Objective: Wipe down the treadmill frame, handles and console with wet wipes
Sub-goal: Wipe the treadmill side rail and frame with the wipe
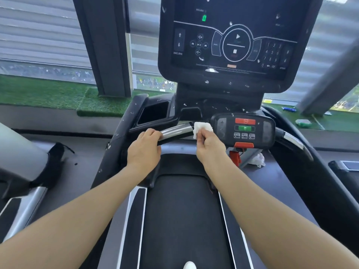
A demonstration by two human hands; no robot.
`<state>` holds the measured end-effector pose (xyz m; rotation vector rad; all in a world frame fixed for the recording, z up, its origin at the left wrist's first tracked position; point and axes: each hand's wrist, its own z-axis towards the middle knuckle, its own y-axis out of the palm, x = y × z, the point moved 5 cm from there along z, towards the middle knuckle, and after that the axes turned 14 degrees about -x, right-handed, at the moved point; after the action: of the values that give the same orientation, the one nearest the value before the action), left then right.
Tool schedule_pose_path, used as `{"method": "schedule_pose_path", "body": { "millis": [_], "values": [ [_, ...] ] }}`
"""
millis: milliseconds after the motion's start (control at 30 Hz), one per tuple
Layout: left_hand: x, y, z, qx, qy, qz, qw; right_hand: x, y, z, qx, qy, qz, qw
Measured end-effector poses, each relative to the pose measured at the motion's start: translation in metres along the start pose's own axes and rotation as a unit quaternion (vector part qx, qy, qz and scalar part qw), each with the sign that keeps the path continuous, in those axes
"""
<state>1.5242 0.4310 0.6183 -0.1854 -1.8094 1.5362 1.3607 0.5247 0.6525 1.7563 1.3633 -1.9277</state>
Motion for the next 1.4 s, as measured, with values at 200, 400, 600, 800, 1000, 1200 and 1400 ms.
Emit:
{"method": "schedule_pose_path", "body": {
  "millis": [200, 400, 600, 800, 1000, 1200, 1400],
  "values": [
    [-0.004, 0.002, 0.004, -0.005, -0.022, -0.012, 1.0, -0.025, -0.02, 0.036, 0.032, -0.027, 0.013, 0.999],
    [-0.022, 0.005, 0.0, -0.001, -0.044, -0.012, 0.999, -0.054, 0.005, 0.062, -0.094, -0.147, -0.342, 0.923],
    [-0.043, 0.007, -0.008, 0.006, -0.072, -0.027, 0.997, -0.063, 0.04, 0.05, -0.156, -0.14, -0.46, 0.863],
    [-0.072, -0.001, -0.02, 0.021, -0.111, -0.033, 0.993, -0.065, 0.12, 0.016, -0.235, -0.2, -0.519, 0.797],
    [-0.102, -0.001, -0.046, 0.022, -0.147, -0.044, 0.988, -0.048, 0.169, 0.003, -0.237, -0.288, -0.558, 0.741],
    [-0.106, 0.006, -0.057, 0.009, -0.171, -0.026, 0.985, -0.029, 0.19, -0.003, -0.26, -0.398, -0.551, 0.686],
    [-0.104, 0.007, -0.058, -0.009, -0.179, -0.018, 0.984, -0.019, 0.172, 0.002, -0.246, -0.47, -0.587, 0.612]
  ]
}}
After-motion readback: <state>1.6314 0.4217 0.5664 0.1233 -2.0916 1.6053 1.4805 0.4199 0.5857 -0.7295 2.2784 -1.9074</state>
